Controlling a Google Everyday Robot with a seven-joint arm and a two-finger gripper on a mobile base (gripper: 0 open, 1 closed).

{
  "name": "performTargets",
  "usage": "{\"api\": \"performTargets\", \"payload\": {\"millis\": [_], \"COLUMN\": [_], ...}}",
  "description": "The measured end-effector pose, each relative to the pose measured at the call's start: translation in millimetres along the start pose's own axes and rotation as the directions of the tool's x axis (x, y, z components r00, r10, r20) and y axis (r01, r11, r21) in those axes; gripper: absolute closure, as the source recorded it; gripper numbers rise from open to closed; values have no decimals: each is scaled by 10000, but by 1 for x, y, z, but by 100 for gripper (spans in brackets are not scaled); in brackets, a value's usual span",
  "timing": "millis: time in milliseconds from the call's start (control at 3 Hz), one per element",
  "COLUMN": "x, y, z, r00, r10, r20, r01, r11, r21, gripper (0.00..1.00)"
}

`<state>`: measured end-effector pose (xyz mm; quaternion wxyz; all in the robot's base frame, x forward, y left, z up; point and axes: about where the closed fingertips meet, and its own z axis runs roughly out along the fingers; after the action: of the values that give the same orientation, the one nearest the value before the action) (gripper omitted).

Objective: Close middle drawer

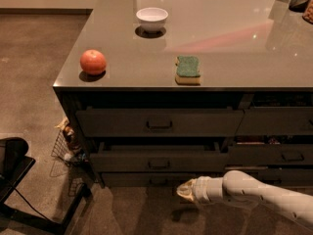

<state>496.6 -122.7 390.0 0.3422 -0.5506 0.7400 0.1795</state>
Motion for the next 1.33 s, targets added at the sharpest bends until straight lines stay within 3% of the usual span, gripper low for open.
{"api": "performTargets", "payload": {"millis": [333,667,1333], "x": [0,-2,-3], "y": [0,-25,-137], "z": [0,6,5], "r00": [10000,9994,9929], "r10": [0,-271,-972], "r20": [0,217,690], "r01": [0,267,886], "r11": [10000,9994,9891], "r21": [-1,201,1178], "gripper": [100,100,100]}}
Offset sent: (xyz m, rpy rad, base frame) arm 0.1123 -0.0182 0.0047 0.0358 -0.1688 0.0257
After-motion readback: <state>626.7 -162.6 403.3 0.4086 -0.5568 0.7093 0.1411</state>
